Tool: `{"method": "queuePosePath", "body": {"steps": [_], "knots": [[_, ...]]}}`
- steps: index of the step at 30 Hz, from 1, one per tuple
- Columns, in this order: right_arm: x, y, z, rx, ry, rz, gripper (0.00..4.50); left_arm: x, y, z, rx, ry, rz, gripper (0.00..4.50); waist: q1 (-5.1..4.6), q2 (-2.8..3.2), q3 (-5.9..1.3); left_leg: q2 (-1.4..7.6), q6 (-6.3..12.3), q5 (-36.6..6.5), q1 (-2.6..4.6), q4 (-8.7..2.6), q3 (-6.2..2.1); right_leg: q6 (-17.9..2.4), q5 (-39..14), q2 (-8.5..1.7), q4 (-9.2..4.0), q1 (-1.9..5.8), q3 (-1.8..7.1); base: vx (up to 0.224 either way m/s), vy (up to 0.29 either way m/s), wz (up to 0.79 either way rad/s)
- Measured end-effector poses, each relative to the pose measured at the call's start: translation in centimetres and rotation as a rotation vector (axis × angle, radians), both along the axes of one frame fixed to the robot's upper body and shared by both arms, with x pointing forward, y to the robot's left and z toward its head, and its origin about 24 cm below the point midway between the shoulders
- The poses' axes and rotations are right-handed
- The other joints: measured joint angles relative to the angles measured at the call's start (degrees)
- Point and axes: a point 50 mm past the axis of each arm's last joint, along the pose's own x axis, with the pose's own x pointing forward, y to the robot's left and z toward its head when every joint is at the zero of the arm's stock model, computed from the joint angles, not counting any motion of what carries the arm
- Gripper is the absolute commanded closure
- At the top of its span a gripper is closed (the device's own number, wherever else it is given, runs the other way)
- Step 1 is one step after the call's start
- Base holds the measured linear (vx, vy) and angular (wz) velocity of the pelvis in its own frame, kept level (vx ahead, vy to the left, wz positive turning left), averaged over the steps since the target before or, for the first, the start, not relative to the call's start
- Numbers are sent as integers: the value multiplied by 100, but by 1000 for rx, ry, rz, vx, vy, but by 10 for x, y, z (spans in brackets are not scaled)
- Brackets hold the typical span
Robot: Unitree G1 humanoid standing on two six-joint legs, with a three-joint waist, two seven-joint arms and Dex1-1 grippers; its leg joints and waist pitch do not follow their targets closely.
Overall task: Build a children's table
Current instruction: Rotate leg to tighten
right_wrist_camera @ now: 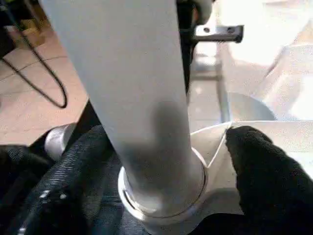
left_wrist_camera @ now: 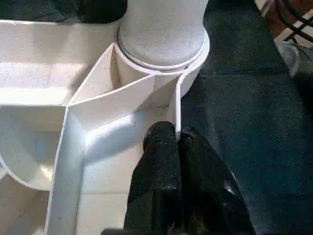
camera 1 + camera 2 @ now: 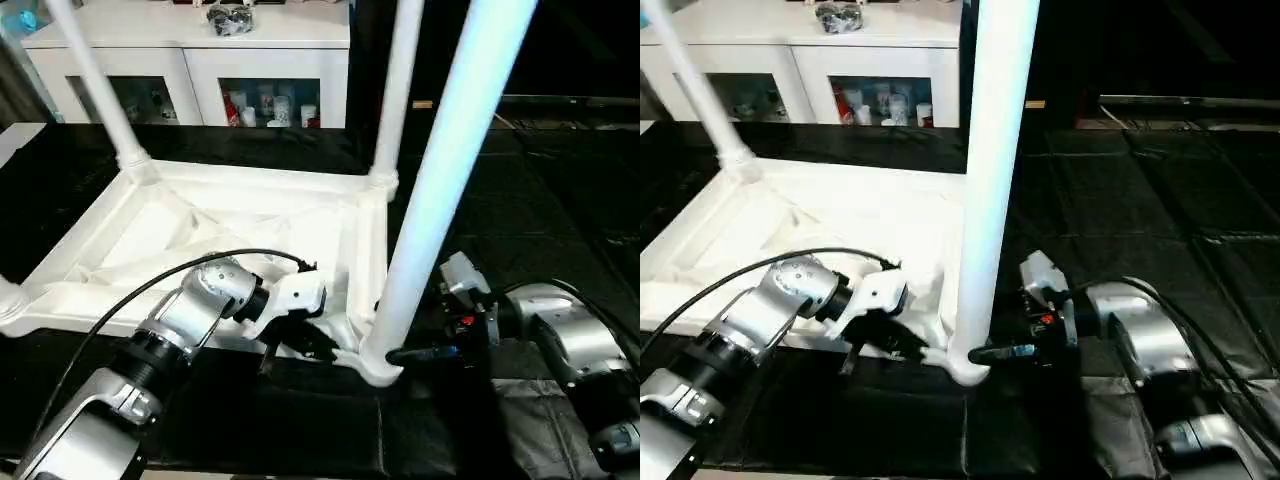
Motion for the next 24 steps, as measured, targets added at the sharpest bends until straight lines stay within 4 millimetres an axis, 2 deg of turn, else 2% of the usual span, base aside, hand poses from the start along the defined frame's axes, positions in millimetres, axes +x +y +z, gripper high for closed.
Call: {"method": "queuePosePath", "body": {"steps": [4,18,24], "knots": [[-2,2,-3,-7,23,39,131,-1,0,1,3,-4,-9,450,-9,-2,1,1,5,3,-9,16,0,0,0,0,1,0,2,0,0,0],[-2,11,-3,9,29,89,234,-3,2,1,4,0,-9,450,-17,-8,-1,2,5,3,-7,17,0,-1,0,1,11,0,0,0,0,0],[-4,8,-3,18,41,71,244,-3,-3,1,-19,34,20,450,3,-7,-3,0,5,3,-5,21,0,-1,0,-2,18,1,2,0,0,0]]}}
